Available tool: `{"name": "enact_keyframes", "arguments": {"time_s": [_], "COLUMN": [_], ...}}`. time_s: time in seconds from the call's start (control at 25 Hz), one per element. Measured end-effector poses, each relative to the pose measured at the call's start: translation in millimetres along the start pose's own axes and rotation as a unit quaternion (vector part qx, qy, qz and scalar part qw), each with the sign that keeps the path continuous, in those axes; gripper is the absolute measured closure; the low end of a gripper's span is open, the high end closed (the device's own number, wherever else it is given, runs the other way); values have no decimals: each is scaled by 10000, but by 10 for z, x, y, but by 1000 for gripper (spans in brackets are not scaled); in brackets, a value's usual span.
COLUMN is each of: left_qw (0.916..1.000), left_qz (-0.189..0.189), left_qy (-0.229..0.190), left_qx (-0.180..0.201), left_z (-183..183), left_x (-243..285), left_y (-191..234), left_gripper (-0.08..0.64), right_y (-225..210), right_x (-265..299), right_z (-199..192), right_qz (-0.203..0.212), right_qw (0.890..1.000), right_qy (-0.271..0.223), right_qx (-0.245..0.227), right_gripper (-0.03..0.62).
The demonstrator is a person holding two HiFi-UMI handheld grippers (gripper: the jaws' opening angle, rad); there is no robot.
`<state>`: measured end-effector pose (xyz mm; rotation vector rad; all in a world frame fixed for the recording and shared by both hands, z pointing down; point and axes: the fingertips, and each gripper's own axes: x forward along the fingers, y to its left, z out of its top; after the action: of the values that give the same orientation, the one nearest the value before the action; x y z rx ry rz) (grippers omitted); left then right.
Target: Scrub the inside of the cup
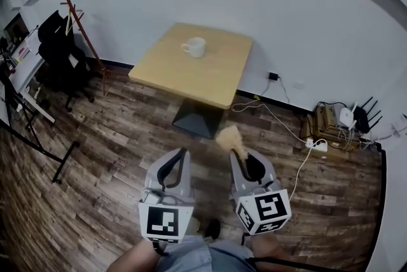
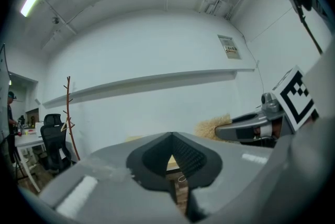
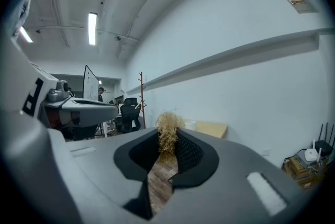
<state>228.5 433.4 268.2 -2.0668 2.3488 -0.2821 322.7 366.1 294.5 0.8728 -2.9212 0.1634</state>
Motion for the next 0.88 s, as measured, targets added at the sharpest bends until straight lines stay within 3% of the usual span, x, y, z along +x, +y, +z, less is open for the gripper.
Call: {"name": "enact_keyframes", "arguments": {"time_s": [0.36,0.76,0.88], "left_qw": [9995,9985,9991], "left_qz": [66,-59,-151], "left_qy": [127,-203,-326], "left_qx": [-264,-503,-246], "left_z": [-227,-59,-22], "left_x": [505,1342,1544], "left_y": [479,1436,1709], "left_gripper": [543,543,543], "right_y": [49,-48,-8], "right_x": [707,1966,2286], "right_z": [-167,185,294], "right_qz": [232,131,119], "right_qw": [9993,9994,9993], "right_qy": [293,296,248], "right_qx": [1,-150,-244], "right_gripper": [525,525,525]}}
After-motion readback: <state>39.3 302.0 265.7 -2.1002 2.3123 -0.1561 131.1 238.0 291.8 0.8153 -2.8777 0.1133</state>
